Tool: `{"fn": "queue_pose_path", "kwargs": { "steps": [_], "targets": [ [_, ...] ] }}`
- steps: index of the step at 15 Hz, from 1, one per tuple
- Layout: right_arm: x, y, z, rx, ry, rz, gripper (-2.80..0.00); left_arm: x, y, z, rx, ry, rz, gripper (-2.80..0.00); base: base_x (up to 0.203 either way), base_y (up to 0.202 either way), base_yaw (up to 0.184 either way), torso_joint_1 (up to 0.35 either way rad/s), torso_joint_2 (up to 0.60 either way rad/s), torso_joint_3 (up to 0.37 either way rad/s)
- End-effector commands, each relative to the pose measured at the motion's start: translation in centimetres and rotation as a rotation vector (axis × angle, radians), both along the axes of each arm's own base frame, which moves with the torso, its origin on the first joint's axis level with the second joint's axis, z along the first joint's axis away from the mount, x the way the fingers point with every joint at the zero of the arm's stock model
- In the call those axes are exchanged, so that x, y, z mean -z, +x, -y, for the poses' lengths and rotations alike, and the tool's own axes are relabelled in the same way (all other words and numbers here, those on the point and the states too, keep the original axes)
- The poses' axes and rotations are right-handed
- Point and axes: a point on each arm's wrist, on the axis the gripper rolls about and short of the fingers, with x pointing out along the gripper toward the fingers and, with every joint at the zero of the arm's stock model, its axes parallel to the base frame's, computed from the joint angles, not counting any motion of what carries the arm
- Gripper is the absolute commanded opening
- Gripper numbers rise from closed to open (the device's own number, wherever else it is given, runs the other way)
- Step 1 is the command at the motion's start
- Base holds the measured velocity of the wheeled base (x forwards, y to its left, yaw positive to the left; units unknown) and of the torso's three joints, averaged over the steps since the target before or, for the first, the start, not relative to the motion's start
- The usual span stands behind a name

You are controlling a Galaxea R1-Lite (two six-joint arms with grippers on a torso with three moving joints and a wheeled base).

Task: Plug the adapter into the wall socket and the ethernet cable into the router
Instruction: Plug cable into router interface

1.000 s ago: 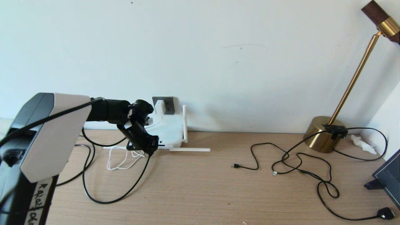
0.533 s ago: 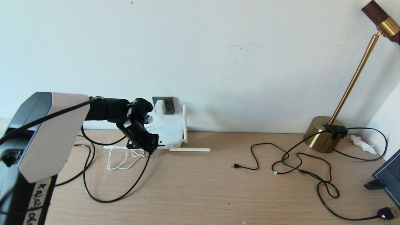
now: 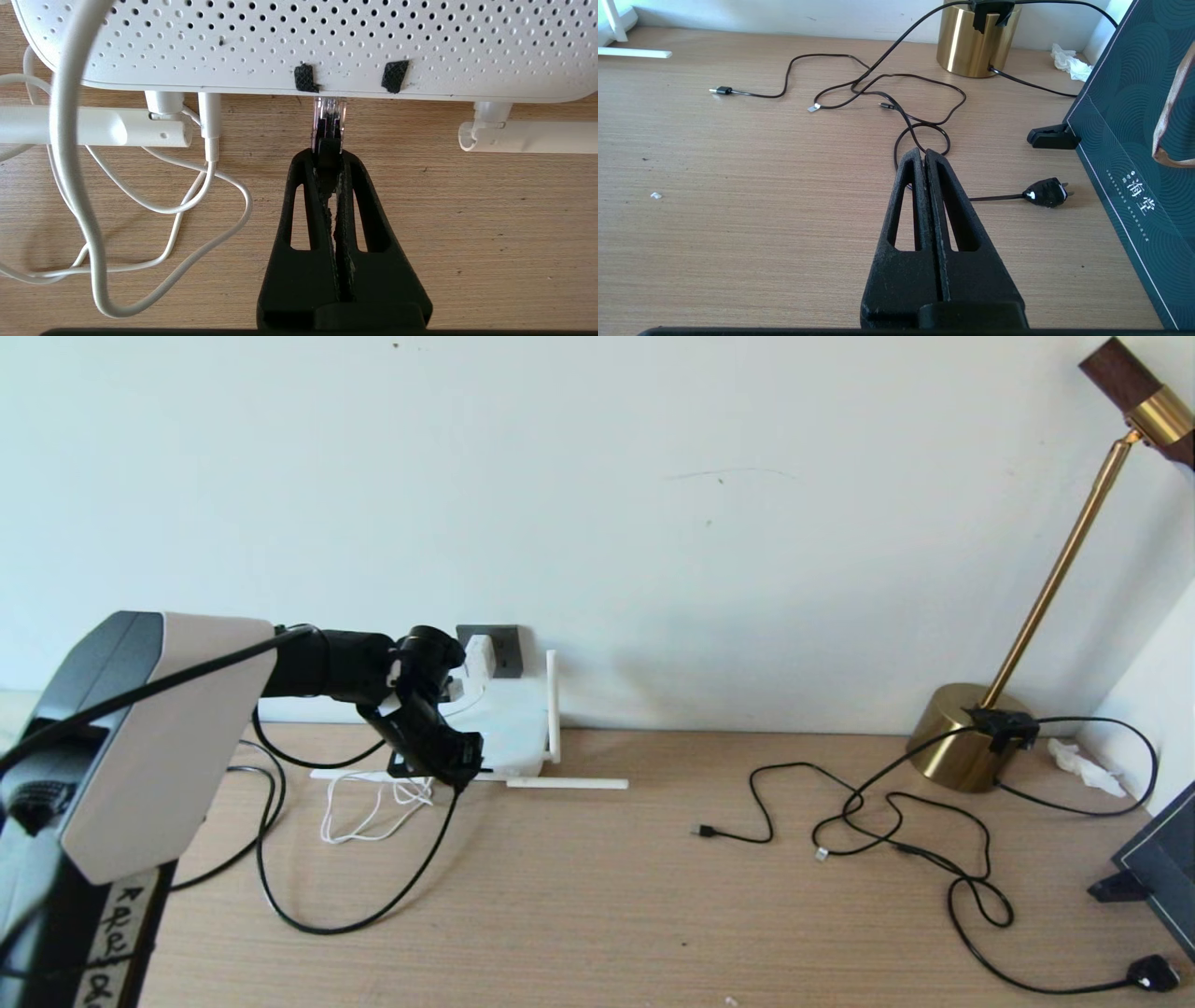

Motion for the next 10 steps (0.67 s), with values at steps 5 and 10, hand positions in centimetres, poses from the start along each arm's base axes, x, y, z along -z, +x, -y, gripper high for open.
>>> {"fn": "queue_pose_path", "kwargs": {
  "steps": [5,10],
  "targets": [
    [0.00,0.01,0.00,0.000,0.000,-0.002,-2.80,-0.20,0.25,0.21,0.002,-0.006,0.031,-2.80,0.000,0.000,0.000,0.000,0.00,0.000],
    [0.00,0.01,0.00,0.000,0.000,-0.002,-2.80,0.01,0.56,0.27,0.001,-0.008,0.049,-2.80,0.000,0.000,0.000,0.000,0.00,0.000]
  ]
}}
